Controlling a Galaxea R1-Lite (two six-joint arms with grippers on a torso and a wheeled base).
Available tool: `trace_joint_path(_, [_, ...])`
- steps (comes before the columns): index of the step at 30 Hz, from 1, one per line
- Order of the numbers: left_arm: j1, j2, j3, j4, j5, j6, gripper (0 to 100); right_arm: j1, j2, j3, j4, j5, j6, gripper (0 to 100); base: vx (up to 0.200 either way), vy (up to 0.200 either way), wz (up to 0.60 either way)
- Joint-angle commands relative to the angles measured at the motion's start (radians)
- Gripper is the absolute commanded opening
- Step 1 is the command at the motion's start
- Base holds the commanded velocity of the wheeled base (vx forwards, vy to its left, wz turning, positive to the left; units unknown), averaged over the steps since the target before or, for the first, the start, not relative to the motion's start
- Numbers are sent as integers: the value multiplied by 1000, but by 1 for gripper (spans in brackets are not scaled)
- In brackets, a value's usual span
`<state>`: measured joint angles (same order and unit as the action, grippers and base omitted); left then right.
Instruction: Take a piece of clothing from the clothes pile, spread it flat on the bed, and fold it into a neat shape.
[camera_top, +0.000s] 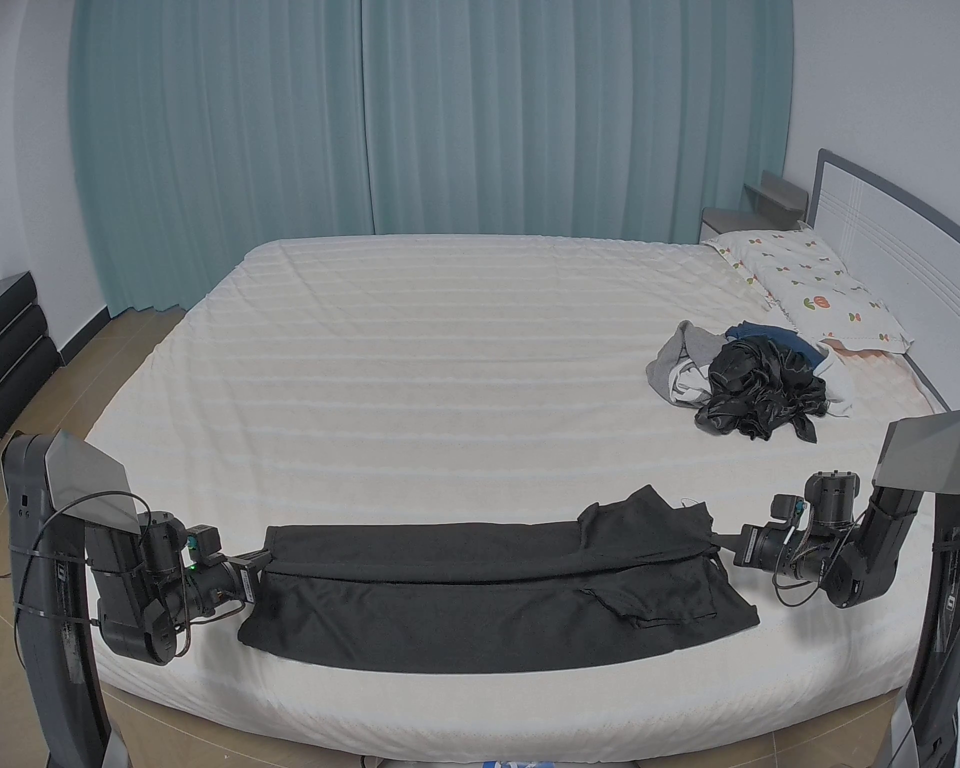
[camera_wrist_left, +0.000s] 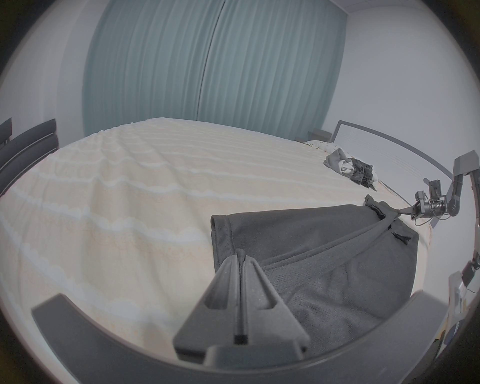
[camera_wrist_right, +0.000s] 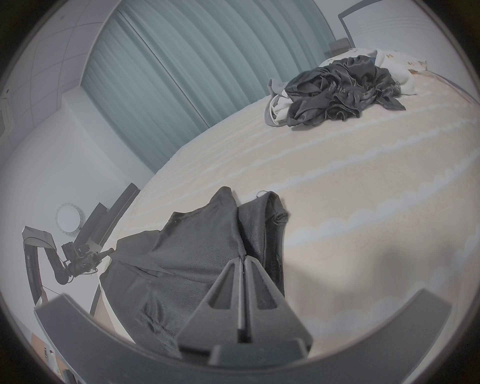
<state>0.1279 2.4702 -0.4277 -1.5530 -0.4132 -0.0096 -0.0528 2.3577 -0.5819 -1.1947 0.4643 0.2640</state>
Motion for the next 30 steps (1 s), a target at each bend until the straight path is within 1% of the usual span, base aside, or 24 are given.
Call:
trace_joint_path(1, [-1,15,3,-18,1,8,0,1,17,7,0,1,0,0,0,0,0])
trace_joint_path(4, [-1,24,3,-18,1,23,0,2,25,5,0,1,0,0,0,0,0])
trace_joint_path(13, [-1,29,4,-18,1,26,0,5,43,4,-2,-1,0,0,0,0,0])
trace_joint_path(14, [-1,30,4,-18,1,26,100,7,43,4,-2,-1,0,100,0,0,0])
trace_joint_path(24, [6,16,18,-18,-1,23,100,-6,14,8,-40,1,15,100,0,0,0])
trace_joint_path(26, [13,1,33,-18,-19,31,100,-16,-3,10,-42,4,18,100,0,0,0])
trace_joint_path(29, [35,-25,53,-18,-73,37,100,-18,-34,10,-45,5,67,100,0,0,0])
trace_joint_path(30, [42,-39,55,-18,-90,33,100,-18,-52,7,-46,5,106,100,0,0,0])
